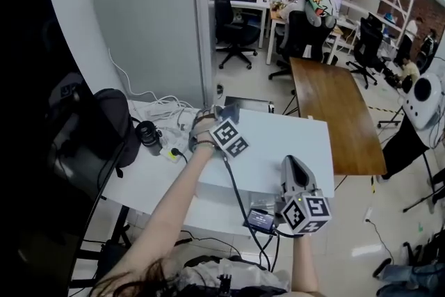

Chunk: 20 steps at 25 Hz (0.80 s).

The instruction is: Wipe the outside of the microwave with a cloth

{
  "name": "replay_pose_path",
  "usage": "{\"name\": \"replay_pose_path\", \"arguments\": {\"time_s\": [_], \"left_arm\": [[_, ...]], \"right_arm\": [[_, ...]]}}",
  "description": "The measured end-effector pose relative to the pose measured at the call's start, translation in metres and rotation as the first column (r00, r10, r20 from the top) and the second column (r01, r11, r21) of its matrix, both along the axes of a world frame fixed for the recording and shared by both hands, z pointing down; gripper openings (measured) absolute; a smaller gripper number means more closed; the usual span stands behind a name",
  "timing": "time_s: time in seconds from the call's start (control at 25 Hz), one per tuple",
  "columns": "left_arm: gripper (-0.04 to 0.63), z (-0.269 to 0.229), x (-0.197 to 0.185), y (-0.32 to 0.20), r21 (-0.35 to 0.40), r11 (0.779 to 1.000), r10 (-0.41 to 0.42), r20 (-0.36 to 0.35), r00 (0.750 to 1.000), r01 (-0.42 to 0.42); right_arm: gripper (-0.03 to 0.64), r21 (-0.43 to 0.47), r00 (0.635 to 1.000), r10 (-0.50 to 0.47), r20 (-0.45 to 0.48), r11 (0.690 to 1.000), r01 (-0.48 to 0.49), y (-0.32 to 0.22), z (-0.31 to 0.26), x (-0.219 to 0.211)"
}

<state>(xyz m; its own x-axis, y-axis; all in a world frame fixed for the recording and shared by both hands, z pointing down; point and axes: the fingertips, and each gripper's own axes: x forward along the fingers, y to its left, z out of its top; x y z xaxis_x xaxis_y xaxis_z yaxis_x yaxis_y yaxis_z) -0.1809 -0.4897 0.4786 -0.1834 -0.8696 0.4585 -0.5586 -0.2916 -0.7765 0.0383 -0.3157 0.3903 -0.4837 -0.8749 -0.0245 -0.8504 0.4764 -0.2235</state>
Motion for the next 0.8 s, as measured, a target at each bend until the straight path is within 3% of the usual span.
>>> {"name": "replay_pose_path", "arguments": {"time_s": [0.12, 0.28, 0.44, 0.52, 0.56, 0.64, 0.72, 0.8], "left_arm": [[0.051, -0.002, -0.016, 0.002, 0.024, 0.999, -0.027, -0.033, 0.999, 0.028], [0.051, -0.015, -0.014, 0.008, 0.105, 0.994, 0.000, -0.073, 0.997, 0.008], [0.051, -0.066, -0.004, 0.033, 0.261, 0.965, 0.067, -0.189, 0.980, -0.016], [0.051, -0.095, 0.009, 0.063, 0.320, 0.947, 0.132, -0.290, 0.948, -0.034], [0.051, -0.107, 0.019, 0.082, 0.339, 0.940, 0.173, -0.366, 0.915, -0.042], [0.051, -0.128, 0.045, 0.123, 0.361, 0.930, 0.264, -0.523, 0.811, -0.071], [0.051, -0.144, 0.075, 0.162, 0.367, 0.921, 0.352, -0.640, 0.683, -0.130], [0.051, -0.145, 0.107, 0.197, 0.351, 0.914, 0.404, -0.739, 0.539, -0.204]], "right_arm": [[0.031, -0.006, 1.000, -0.001, 0.006, 1.000, 0.002, 0.003, 0.002, -0.003], [0.031, -0.007, 1.000, 0.011, 0.018, 1.000, -0.010, 0.011, 0.002, 0.000], [0.031, -0.009, 0.999, 0.031, 0.026, 0.999, -0.031, 0.022, 0.001, 0.007], [0.031, -0.012, 0.998, 0.050, 0.032, 0.999, -0.050, 0.029, 0.003, 0.014], [0.031, -0.011, 0.997, 0.063, 0.033, 0.998, -0.063, 0.033, 0.004, 0.019], [0.031, -0.008, 0.994, 0.104, 0.033, 0.995, -0.104, 0.041, 0.001, 0.036], [0.031, -0.002, 0.986, 0.162, 0.040, 0.987, -0.162, 0.049, -0.004, 0.058], [0.031, 0.008, 0.974, 0.222, 0.043, 0.975, -0.222, 0.057, -0.009, 0.082]]}}
